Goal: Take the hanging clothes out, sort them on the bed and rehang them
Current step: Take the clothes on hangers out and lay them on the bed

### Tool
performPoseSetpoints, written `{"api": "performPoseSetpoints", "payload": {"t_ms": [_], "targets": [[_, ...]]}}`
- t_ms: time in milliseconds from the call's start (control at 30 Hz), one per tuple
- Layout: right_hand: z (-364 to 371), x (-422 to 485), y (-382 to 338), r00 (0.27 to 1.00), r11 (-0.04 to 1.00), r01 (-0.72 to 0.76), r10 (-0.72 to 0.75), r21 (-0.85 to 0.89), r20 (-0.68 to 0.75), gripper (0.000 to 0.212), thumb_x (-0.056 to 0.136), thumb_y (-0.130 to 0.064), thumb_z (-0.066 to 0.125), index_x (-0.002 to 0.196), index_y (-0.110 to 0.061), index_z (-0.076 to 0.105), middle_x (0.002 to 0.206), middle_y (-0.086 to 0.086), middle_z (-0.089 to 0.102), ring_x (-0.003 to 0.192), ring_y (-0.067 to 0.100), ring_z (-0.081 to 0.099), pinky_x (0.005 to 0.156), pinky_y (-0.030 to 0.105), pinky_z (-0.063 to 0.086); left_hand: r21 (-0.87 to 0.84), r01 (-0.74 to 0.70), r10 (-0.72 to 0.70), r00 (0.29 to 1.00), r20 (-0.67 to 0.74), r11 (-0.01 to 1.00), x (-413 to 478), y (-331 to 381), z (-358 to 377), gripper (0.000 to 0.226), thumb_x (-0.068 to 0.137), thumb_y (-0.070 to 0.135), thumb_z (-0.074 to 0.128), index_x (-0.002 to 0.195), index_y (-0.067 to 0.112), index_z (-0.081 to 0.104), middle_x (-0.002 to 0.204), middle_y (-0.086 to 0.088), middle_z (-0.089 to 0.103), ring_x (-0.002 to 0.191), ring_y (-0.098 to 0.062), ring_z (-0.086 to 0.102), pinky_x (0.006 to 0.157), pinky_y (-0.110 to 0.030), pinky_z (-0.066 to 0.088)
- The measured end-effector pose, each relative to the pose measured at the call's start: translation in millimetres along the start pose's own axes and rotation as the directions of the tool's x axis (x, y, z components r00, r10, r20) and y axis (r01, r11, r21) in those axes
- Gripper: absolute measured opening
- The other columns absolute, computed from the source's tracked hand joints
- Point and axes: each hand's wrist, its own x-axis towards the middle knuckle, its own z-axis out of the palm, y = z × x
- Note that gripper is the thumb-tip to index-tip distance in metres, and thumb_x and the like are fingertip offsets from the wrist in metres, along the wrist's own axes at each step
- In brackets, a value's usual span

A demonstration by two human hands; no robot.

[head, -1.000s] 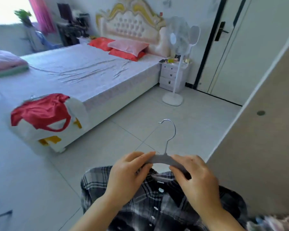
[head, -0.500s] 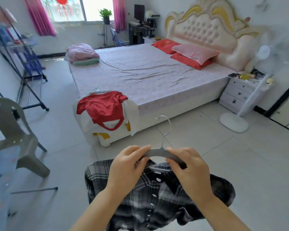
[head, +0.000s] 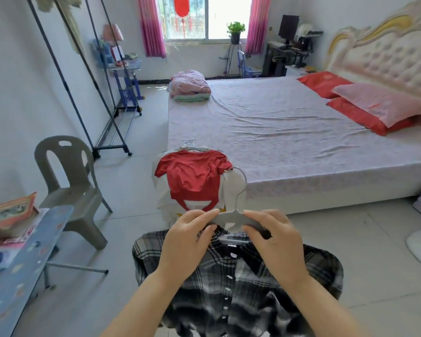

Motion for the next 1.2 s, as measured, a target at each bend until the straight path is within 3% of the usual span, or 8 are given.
{"api": "performPoseSetpoints", "payload": {"t_ms": [233, 400, 500, 700, 833, 1033, 1200], "targets": [[37.4, 85.8, 42.3, 0.998, 0.998, 0.027, -0.031, 0.064, 0.062, 0.035, 0.070, -0.014, 0.079, 0.101, -0.029, 0.070, 0.089, -0.010, 0.063, 0.069, 0.008, 0.061, 0.067, 0.019, 0.048, 0.019, 0.079, -0.078, 0.996, -0.040, 0.997, 75.7, -29.6, 26.1, 0.037, 0.079, 0.007, 0.071, 0.114, 0.015, 0.066, 0.101, 0.000, 0.066, 0.088, -0.008, 0.058, 0.081, -0.011, 0.041], [85.2, 152.9, 71.5, 0.997, 0.998, 0.037, -0.041, 0.060, 0.069, 0.036, 0.069, -0.014, 0.080, 0.100, -0.030, 0.071, 0.087, -0.017, 0.058, 0.071, 0.003, 0.057, 0.068, 0.009, 0.045, 0.011, 0.115, -0.114, 0.992, -0.062, 0.993, 140.2, -78.9, 49.2, 0.037, 0.079, 0.008, 0.070, 0.114, 0.017, 0.066, 0.101, 0.002, 0.066, 0.089, -0.007, 0.056, 0.083, -0.009, 0.037], [121.8, 201.7, 86.4, 0.997, 0.997, 0.033, -0.038, 0.073, 0.071, 0.035, 0.070, -0.013, 0.080, 0.099, -0.030, 0.071, 0.088, -0.015, 0.059, 0.073, 0.003, 0.058, 0.069, 0.010, 0.045, 0.003, 0.127, -0.127, 0.989, -0.079, 0.992, 186.8, -116.5, 58.2, 0.037, 0.078, 0.007, 0.071, 0.113, 0.017, 0.066, 0.100, 0.002, 0.066, 0.090, -0.006, 0.055, 0.083, -0.008, 0.036], [190.7, 297.0, 105.9, 0.996, 0.994, 0.026, -0.036, 0.110, 0.083, 0.037, 0.070, -0.013, 0.079, 0.101, -0.031, 0.070, 0.088, -0.013, 0.060, 0.082, -0.001, 0.053, 0.070, 0.006, 0.044, -0.005, 0.140, -0.140, 0.987, -0.072, 0.990, 280.8, -184.5, 60.9, 0.036, 0.079, 0.007, 0.070, 0.114, 0.016, 0.066, 0.102, 0.000, 0.066, 0.091, -0.016, 0.061, 0.080, -0.024, 0.047], [228.2, 351.7, 118.6, 0.997, 0.989, 0.017, -0.027, 0.145, 0.069, 0.038, 0.070, -0.011, 0.080, 0.100, -0.032, 0.070, 0.089, -0.013, 0.060, 0.083, -0.002, 0.054, 0.070, 0.006, 0.045, 0.009, 0.165, -0.164, 0.983, -0.086, 0.986, 334.4, -218.6, 64.0, 0.033, 0.080, 0.008, 0.069, 0.113, 0.015, 0.066, 0.104, -0.001, 0.066, 0.093, -0.015, 0.061, 0.082, -0.025, 0.046], [287.1, 433.4, 149.0, 0.994, 0.989, 0.021, -0.036, 0.149, 0.101, 0.033, 0.069, -0.011, 0.080, 0.097, -0.026, 0.072, 0.088, -0.009, 0.059, 0.073, -0.002, 0.051, 0.071, 0.000, 0.040, 0.020, 0.211, -0.210, 0.976, -0.055, 0.977, 412.3, -274.4, 80.7, 0.032, 0.082, 0.008, 0.066, 0.114, 0.012, 0.066, 0.113, -0.004, 0.065, 0.109, -0.021, 0.058, 0.094, -0.034, 0.046], [344.1, 499.2, 183.4, 0.985, 0.983, -0.008, -0.023, 0.181, 0.170, 0.033, 0.069, -0.011, 0.080, 0.096, -0.029, 0.072, 0.086, -0.008, 0.058, 0.072, 0.000, 0.053, 0.068, 0.003, 0.042, 0.060, 0.297, -0.295, 0.955, -0.040, 0.953, 473.5, -326.4, 105.9, 0.032, 0.084, 0.010, 0.065, 0.115, 0.016, 0.065, 0.108, -0.001, 0.066, 0.097, -0.019, 0.059, 0.084, -0.023, 0.043]]}}
